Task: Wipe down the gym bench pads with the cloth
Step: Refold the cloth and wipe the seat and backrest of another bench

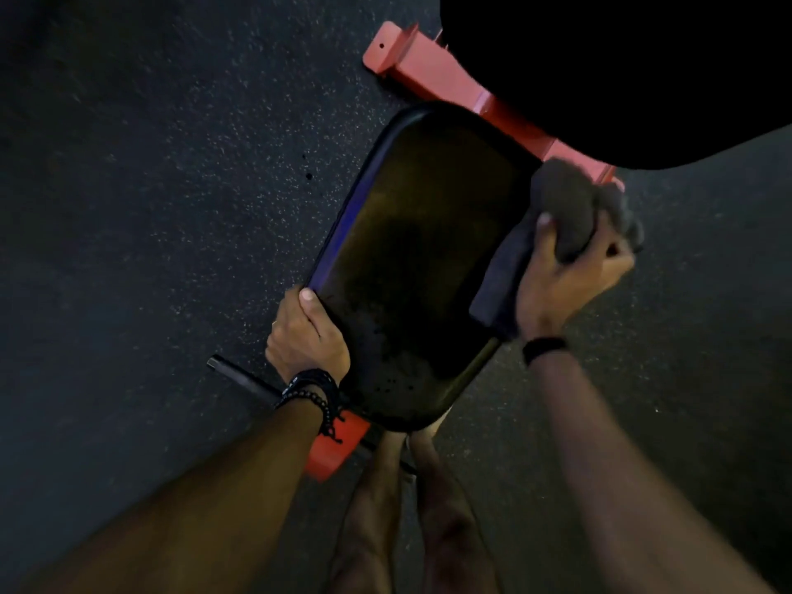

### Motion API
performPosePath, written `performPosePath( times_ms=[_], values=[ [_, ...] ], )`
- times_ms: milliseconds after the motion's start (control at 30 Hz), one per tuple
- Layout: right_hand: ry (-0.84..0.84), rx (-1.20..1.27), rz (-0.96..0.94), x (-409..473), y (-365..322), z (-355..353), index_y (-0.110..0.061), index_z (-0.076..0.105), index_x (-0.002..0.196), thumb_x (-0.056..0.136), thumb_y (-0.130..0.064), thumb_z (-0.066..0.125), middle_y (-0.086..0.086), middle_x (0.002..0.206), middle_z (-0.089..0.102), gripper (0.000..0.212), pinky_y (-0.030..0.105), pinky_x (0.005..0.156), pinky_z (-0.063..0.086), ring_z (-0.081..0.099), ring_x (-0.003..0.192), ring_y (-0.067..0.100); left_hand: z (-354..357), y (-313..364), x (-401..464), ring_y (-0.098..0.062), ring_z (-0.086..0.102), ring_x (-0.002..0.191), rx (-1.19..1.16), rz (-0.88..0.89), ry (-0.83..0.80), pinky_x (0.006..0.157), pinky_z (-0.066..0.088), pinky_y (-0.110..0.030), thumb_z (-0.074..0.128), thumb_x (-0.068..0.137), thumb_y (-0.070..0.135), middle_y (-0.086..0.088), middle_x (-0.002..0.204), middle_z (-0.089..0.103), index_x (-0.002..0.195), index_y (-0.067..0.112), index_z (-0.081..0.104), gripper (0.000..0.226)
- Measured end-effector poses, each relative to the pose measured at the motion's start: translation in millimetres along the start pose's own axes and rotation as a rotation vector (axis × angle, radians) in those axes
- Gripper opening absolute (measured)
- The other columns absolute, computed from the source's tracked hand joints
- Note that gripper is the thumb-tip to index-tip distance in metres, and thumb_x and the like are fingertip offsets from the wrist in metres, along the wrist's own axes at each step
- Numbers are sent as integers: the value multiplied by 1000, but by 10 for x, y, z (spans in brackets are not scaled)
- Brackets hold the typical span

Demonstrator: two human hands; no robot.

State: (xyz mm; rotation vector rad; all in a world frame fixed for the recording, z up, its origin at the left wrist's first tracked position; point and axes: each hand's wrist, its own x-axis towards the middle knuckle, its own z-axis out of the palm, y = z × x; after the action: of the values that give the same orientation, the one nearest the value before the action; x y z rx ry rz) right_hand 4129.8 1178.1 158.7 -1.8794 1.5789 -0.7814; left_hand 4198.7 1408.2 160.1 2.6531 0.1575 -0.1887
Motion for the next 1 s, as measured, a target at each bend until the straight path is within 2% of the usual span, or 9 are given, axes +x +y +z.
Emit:
performPosePath(
  times_ms=[100,233,300,400,500,600,733,800,1000],
  values=[
    [-66,-44,-61,-271,72,-138,-7,58,129,84,-43,72,16,125,43,59,19,96,32,40,114,23,-16,-50,-26,-42,59,82,1,11,27,64,28,-34,26,102,35,-21,96,66,106,4,63,49],
    [-358,-3,34,-1663,318,-714,-22,49,128,82,-46,67,13,127,38,55,38,93,49,42,114,16,-24,-8,-38,-43,58,81,-18,18,39,64,28,-36,26,102,35,-23,95,65,105,3,62,49],
    [-409,50,-13,-1614,320,-722,-23,48,123,80,-43,66,18,125,40,51,30,92,45,41,114,16,-15,16,-32,-42,58,78,-14,21,46,63,27,-35,26,102,34,-23,90,64,100,2,62,47],
    [-142,-62,-113,-652,136,-328,-12,61,117,81,-48,68,27,119,49,51,7,92,24,46,108,33,21,10,-11,-40,58,77,-8,31,62,63,28,-35,26,102,34,-20,89,65,100,3,62,47],
    [14,-265,-111,38,-84,-15,-12,66,113,82,-60,61,19,113,54,57,27,83,31,49,102,36,17,-5,-19,-40,57,77,6,24,58,62,28,-35,26,102,34,-20,88,65,98,4,61,46],
    [-140,-384,-233,-398,-19,-206,-12,65,108,86,-58,57,17,119,47,52,45,91,39,43,110,36,-6,-46,-63,-40,57,77,20,23,64,61,27,-35,25,102,34,-20,88,64,98,4,61,47],
    [-561,-340,-537,-1476,385,-805,-27,53,113,75,-60,54,8,112,38,50,39,81,30,36,101,26,20,-6,-41,-41,58,84,16,18,55,65,29,-37,24,101,36,-21,97,66,105,3,61,50],
    [-632,-324,-615,-1361,434,-790,-28,51,113,74,-61,54,7,113,37,51,39,81,29,36,102,27,17,0,-22,-41,59,83,21,10,49,65,28,-36,24,101,35,-21,97,66,105,3,62,50],
    [-84,-506,-245,-7,-335,123,-18,65,106,83,-66,53,15,117,56,54,46,87,34,50,110,40,-5,-6,-27,-40,60,85,1,20,27,66,32,-35,26,101,33,-19,100,68,114,5,62,47]
  ],
)
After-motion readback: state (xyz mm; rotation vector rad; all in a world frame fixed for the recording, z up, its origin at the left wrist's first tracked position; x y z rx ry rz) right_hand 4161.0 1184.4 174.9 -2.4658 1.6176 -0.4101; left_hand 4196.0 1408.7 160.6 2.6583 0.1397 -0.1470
